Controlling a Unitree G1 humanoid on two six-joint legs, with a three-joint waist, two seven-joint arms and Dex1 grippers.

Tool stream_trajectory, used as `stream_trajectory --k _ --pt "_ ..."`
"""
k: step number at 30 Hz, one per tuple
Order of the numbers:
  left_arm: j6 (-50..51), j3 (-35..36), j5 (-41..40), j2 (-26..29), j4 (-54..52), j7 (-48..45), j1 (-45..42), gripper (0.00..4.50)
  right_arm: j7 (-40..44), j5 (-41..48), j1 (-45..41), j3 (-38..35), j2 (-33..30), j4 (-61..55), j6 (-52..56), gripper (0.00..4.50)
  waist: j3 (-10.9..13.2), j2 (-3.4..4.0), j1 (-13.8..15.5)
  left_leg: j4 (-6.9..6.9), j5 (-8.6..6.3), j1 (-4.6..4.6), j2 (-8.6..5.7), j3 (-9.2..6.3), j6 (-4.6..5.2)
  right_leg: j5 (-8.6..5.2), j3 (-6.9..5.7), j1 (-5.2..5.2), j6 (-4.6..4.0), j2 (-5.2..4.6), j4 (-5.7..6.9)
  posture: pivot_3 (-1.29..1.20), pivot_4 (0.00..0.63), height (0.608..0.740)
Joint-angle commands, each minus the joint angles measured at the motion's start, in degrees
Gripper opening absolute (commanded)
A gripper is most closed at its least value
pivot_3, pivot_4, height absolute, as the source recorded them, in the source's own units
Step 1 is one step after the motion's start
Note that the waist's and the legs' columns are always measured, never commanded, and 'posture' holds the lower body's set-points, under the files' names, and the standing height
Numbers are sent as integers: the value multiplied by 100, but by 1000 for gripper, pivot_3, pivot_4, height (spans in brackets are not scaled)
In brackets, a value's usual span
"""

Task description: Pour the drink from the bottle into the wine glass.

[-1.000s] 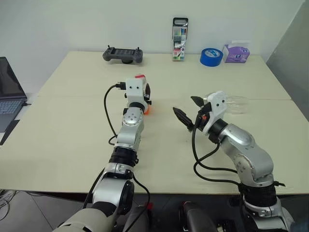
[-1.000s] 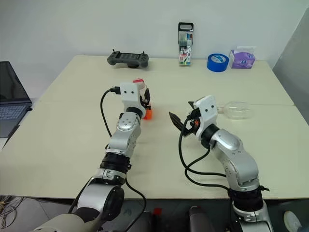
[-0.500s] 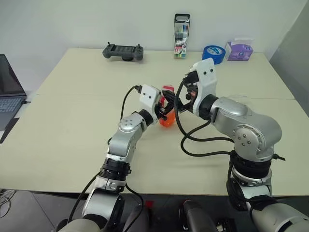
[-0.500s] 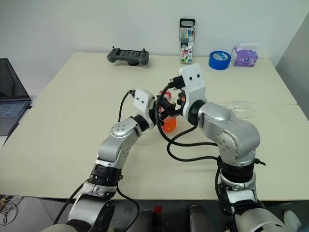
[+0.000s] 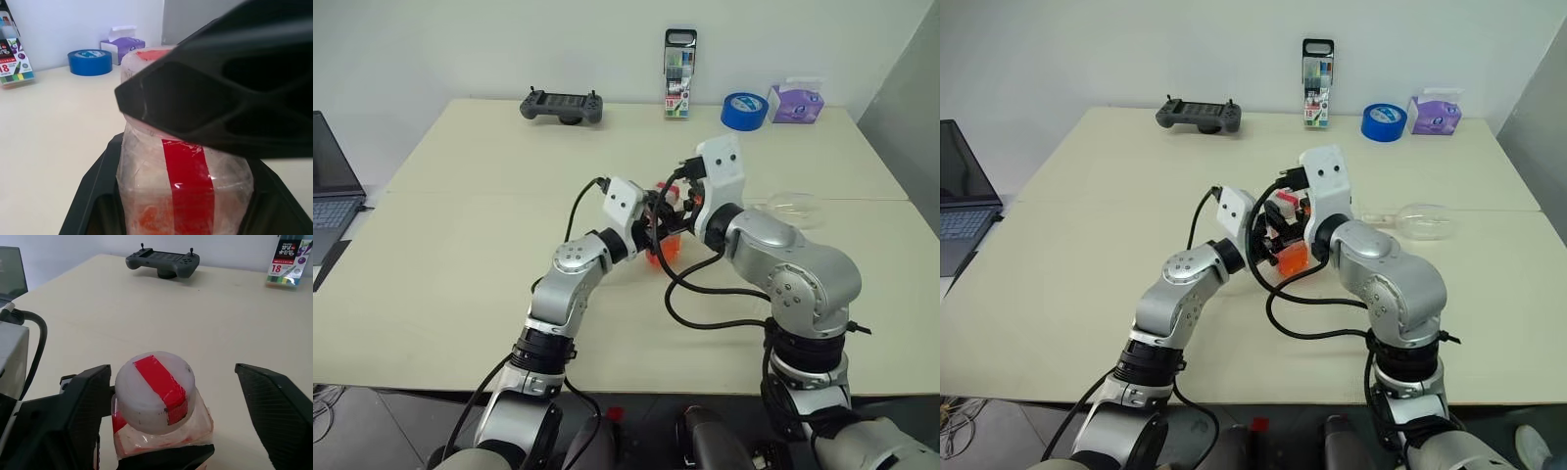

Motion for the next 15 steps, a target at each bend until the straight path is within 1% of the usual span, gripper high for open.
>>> stream_trajectory --k 1,2,3,4,6,7,8,9,10,11,12,13,14,15 --pt "-56 -36 -63 -2 -374 -67 9 2029 -78 -87 -29 -39 6 -138 -90 2796 0 0 0 0 0 0 0 -1 0 0 -1 0 0 0 0 0 150 740" --pt "-55 -41 -60 -3 -377 -62 15 2024 -88 -99 -27 -36 5 -135 -69 2501 0 0 0 0 0 0 0 -1 0 0 -1 0 0 0 0 0 150 740" --pt "-52 -43 -60 -5 -378 -59 17 2006 -94 -110 -28 -32 -3 -130 -58 2085 0 0 0 0 0 0 0 -1 0 0 -1 0 0 0 1 0 150 740" --pt "-46 -44 -62 -5 -382 -59 19 2002 -99 -123 -35 -23 -20 -122 -49 1869 0 0 -1 1 0 0 0 -2 0 0 -2 1 0 0 1 0 150 740" --pt "-30 -53 -70 3 -411 -74 30 2002 -82 -144 -59 -15 -81 -99 -78 1875 0 0 -1 2 0 0 0 -1 0 0 -1 1 0 0 1 0 150 740" --pt "-22 -65 -94 14 -453 -118 35 2002 84 -116 -89 14 -245 -61 -202 1875 0 0 -1 2 0 0 -1 0 0 0 -1 1 0 0 1 0 150 740" --pt "-10 -74 -126 19 -489 -162 29 2002 424 -41 -101 64 -499 -30 -452 1875 0 0 0 2 0 0 -1 0 0 0 -1 1 0 0 1 0 150 740" --pt "16 -75 -188 25 -532 -230 21 2002 1086 224 -69 177 -848 -85 -680 1875 0 0 4 3 0 0 -2 0 0 0 -2 2 0 1 0 0 150 740" --pt "31 -81 -313 44 -618 -389 24 2002 2316 816 109 332 -1321 -471 -1035 1875 0 0 13 4 0 -2 -4 -1 0 0 -3 3 0 1 -3 0 150 740" --pt "49 -84 -420 61 -698 -526 29 2002 3297 1570 295 254 -1629 -779 -1053 1875 1 1 37 4 0 -4 -9 -1 1 0 -7 3 1 4 -6 0 150 740" --pt "104 -84 -532 87 -795 -651 42 1993 4002 2409 454 4 -1890 -925 -790 1875 1 1 43 3 -1 -8 -16 1 2 -2 -13 10 4 14 -19 0 150 740" --pt "178 -84 -629 105 -876 -745 50 1977 4490 2902 562 -173 -2155 -947 -687 1875 1 1 38 2 -3 -8 -18 0 5 -6 -15 16 10 11 -30 0 150 740" --pt "297 -90 -741 147 -988 -842 69 1973 4810 2769 554 -138 -2478 -668 -892 1875 2 1 27 1 -7 -7 -18 0 11 -7 -10 20 13 10 -34 0 150 740" --pt "400 -104 -827 202 -1119 -932 98 1970 5017 2447 460 24 -2769 -301 -1155 1875 1 1 15 2 -9 -7 -19 4 15 -7 -5 20 13 7 -36 0 150 740"
